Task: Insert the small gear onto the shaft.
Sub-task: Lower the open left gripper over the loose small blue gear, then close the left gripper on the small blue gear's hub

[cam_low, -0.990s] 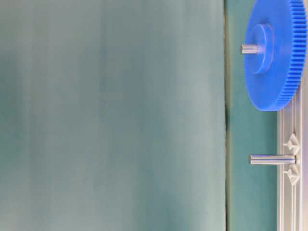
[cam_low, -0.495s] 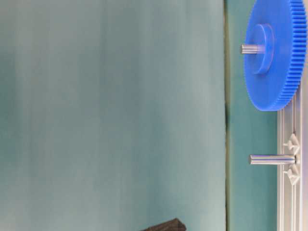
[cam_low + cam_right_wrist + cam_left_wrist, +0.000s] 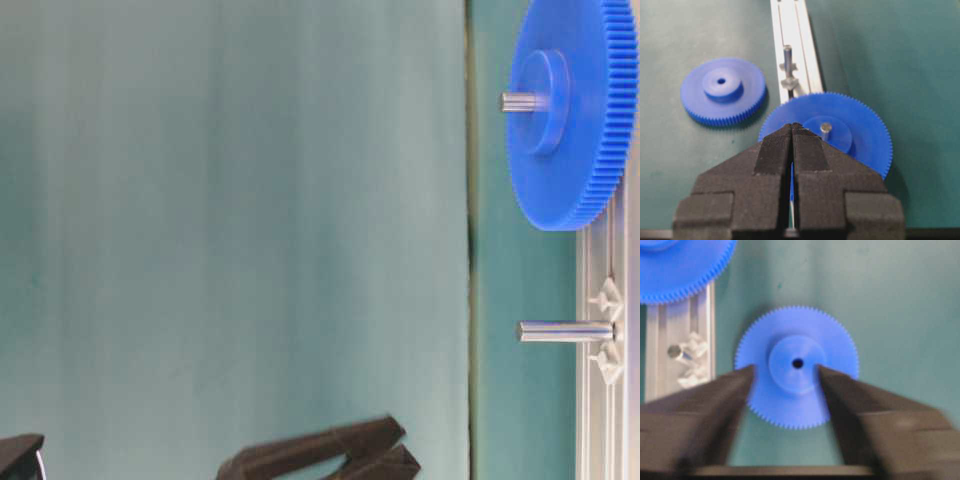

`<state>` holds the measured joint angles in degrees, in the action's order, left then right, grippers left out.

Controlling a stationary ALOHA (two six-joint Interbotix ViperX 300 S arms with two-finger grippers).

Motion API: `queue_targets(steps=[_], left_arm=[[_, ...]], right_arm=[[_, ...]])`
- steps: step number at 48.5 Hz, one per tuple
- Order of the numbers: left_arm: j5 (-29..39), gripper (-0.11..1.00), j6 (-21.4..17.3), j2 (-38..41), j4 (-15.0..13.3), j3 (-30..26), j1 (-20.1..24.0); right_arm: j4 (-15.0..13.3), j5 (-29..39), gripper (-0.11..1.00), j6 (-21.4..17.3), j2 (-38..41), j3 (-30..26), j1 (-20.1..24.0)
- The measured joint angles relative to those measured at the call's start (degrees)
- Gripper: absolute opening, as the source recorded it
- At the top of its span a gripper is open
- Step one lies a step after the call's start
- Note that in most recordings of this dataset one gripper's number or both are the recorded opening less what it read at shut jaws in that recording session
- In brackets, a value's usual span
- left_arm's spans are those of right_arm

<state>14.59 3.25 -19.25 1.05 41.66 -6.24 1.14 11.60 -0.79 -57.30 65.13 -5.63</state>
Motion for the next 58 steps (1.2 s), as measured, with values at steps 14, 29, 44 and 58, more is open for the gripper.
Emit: queue_targets(steps=[14, 29, 44, 58], left_arm=[[6.6, 0.89, -0.2, 5.3, 0.1, -2.9, -0.6], [9.5, 0.9, -0.3, 14.2, 0.1, -9.4, -2.8], [14.9, 0.9, 0.1, 22.4, 0.1, -15.0, -4.9], [20.4, 0.9, 0.0, 27.6, 0.1, -19.2, -4.4]], right_arm=[[0.0, 3.1, 0.06, 0.0, -0.1, 0.0, 0.0], [-0.1, 4.9, 0.07, 0.0, 0.0, 0.0, 0.0], [0.0, 4.9, 0.07, 0.0, -0.1, 0.0, -0.4], [0.0, 4.9, 0.06, 0.0, -0.3, 0.0, -0.5]])
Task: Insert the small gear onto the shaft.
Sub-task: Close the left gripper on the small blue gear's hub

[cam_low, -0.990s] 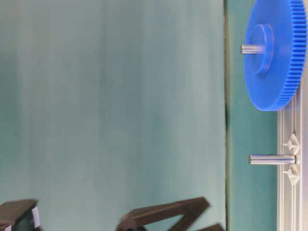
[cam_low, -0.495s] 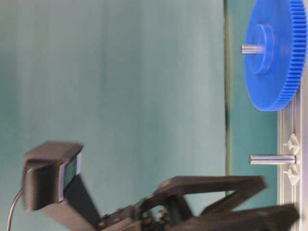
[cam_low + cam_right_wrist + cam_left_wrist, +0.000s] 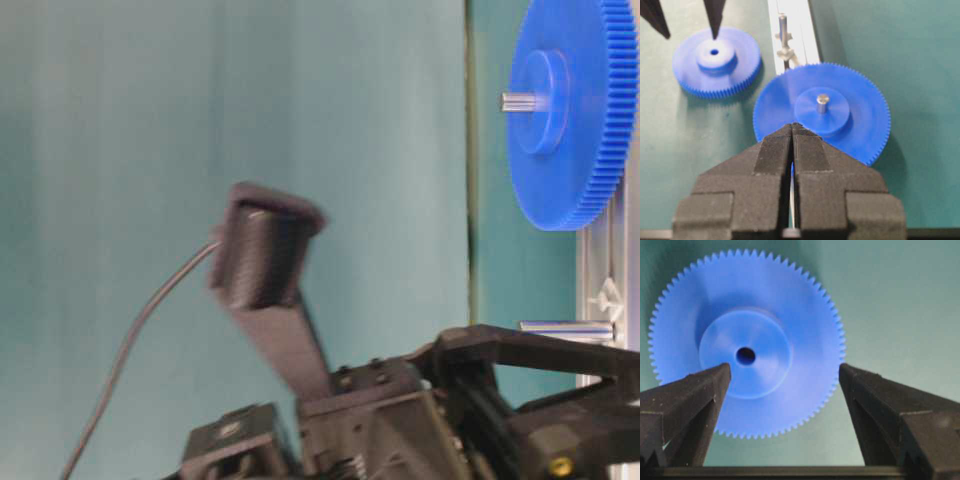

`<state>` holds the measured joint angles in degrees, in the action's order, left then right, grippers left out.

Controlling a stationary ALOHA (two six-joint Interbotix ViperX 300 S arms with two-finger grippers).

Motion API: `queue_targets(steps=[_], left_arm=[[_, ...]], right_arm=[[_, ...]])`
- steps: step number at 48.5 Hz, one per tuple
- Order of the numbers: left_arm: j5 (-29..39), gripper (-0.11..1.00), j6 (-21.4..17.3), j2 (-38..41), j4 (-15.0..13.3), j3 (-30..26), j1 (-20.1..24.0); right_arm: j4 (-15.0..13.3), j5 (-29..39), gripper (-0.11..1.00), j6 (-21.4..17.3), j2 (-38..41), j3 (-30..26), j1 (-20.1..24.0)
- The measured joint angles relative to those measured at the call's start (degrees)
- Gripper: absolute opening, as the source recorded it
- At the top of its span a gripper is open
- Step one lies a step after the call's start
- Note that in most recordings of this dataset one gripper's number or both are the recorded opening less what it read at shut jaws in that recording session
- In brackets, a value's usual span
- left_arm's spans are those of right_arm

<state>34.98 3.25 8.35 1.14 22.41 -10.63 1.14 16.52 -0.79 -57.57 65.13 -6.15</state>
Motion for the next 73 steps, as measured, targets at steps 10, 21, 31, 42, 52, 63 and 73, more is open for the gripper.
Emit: queue_targets(steps=[10, 21, 31, 42, 52, 63, 73], left_arm=[[0.4, 0.9, 0.0, 0.3, 0.0, -0.7, 1.5], [0.7, 0.9, -0.3, 0.8, 0.0, -0.7, 2.6], [0.6, 0.9, -0.3, 1.7, 0.0, -0.8, 2.8], [0.5, 0.9, -0.3, 2.2, 0.0, -0.9, 2.8], [0.4, 0.9, -0.3, 3.3, 0.1, -1.5, 2.8], [0.3, 0.9, -0.3, 4.4, 0.0, -1.8, 3.0], [0.3, 0.9, -0.2, 4.6, 0.1, -1.8, 3.0]], right_arm=[[0.0, 0.0, 0.06, 0.0, -0.1, 0.0, 0.0], [0.0, 0.0, 0.06, 0.0, -0.2, 0.0, 0.0], [0.0, 0.0, 0.07, 0.0, -0.3, 0.0, 0.0], [0.0, 0.0, 0.06, 0.0, -0.3, 0.1, 0.0], [0.0, 0.0, 0.06, 0.0, -0.4, 0.2, -0.1], [0.0, -0.1, 0.06, 0.0, -0.3, 0.4, 0.0], [0.0, 0.0, 0.06, -0.1, -0.3, 0.4, 0.0]])
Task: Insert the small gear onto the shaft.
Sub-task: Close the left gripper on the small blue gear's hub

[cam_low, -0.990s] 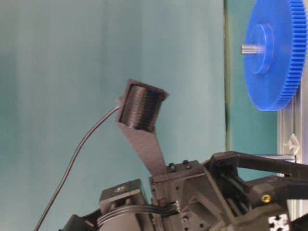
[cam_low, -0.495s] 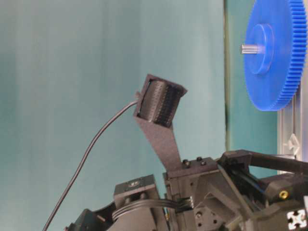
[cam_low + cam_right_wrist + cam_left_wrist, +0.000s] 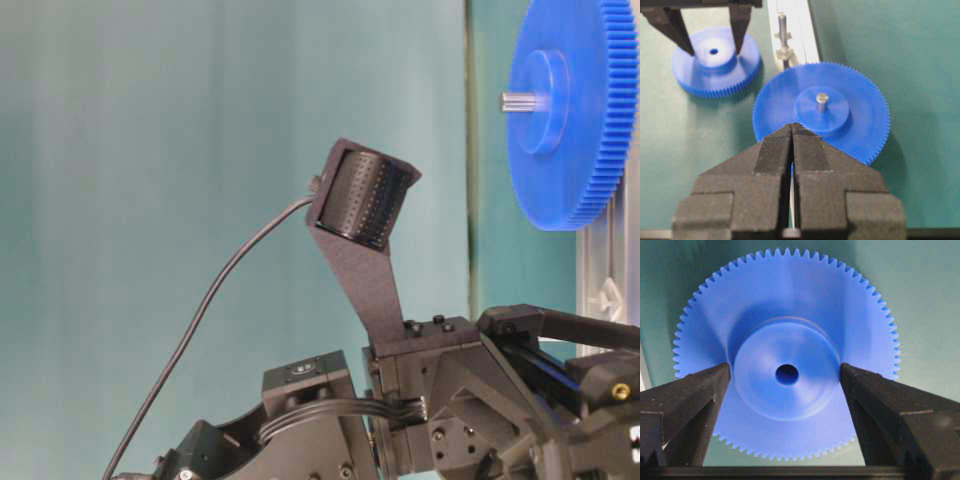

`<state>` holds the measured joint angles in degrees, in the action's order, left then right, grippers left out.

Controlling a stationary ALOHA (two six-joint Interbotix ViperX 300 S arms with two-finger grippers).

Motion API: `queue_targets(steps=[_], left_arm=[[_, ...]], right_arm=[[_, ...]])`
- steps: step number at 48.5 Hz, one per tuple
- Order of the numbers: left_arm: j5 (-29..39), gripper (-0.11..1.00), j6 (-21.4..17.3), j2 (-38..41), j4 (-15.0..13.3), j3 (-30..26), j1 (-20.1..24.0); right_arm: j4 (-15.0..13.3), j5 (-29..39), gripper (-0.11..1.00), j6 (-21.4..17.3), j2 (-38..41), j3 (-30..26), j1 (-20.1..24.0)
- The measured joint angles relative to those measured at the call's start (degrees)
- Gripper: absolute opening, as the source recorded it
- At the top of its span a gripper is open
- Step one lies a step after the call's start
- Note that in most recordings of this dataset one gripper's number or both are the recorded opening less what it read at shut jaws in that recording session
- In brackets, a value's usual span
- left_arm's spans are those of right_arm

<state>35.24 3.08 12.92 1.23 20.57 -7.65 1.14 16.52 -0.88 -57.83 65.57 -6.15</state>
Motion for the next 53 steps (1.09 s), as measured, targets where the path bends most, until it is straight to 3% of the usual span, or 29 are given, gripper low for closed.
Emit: queue_targets(steps=[39, 53], left_arm=[[-1.4, 0.89, 0.5, 1.0, -0.1, 0.1, 0.4], [-1.7, 0.72, 0.8, 1.1, -0.1, 0.2, 0.4]], right_arm=[[0.1, -0.1, 0.06, 0.0, -0.1, -0.1, -0.1], [0.4, -0.2, 0.06, 0.1, -0.1, 0.4, 0.0]])
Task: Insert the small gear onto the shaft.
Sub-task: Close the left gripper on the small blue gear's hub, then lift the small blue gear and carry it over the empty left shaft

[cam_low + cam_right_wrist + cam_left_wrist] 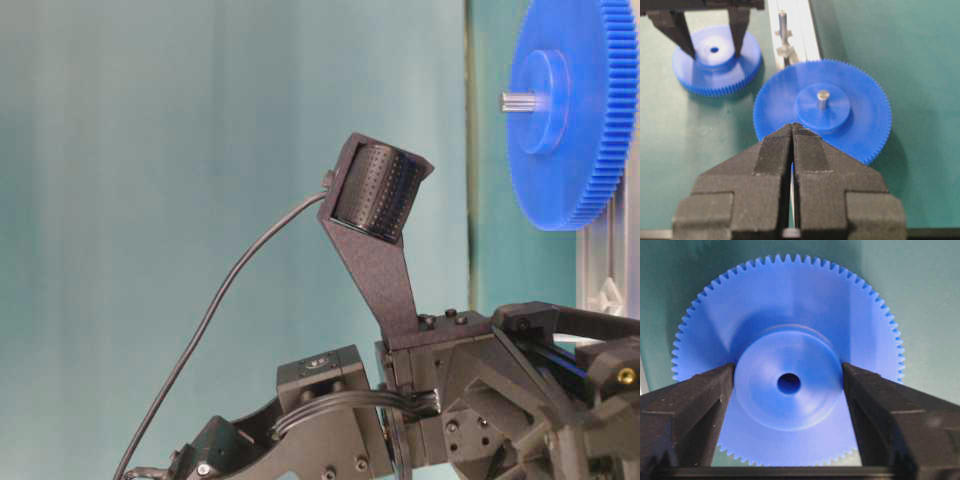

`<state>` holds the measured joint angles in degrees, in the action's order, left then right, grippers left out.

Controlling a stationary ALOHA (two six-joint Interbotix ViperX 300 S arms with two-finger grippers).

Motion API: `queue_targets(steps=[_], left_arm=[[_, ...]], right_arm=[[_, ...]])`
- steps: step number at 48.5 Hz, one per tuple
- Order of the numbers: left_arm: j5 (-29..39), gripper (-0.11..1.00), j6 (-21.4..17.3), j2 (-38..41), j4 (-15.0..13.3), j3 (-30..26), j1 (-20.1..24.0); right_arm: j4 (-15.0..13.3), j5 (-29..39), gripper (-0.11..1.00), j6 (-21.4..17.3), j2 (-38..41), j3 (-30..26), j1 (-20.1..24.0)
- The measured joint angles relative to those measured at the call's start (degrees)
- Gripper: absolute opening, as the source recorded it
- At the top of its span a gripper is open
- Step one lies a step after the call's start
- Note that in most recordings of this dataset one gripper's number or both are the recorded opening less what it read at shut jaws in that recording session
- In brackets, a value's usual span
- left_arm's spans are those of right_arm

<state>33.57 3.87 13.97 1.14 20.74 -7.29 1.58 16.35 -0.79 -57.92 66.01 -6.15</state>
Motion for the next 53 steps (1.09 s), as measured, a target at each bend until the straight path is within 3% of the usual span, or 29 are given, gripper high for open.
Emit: queue_targets(steps=[31, 43, 53], left_arm=[[1.0, 0.72, -0.4, -2.2, 0.1, -0.2, 0.3], [7.3, 0.72, -1.7, -5.7, 0.1, -3.4, 0.5], [15.2, 0.72, -4.9, -10.2, 0.1, -6.7, 2.0]], right_arm=[[0.2, -0.1, 0.06, 0.0, -1.0, 0.7, -0.1], [0.2, -0.1, 0.06, -0.1, -1.1, 1.1, 0.0], [0.2, -0.1, 0.06, -0.1, -1.2, 1.1, 0.0]])
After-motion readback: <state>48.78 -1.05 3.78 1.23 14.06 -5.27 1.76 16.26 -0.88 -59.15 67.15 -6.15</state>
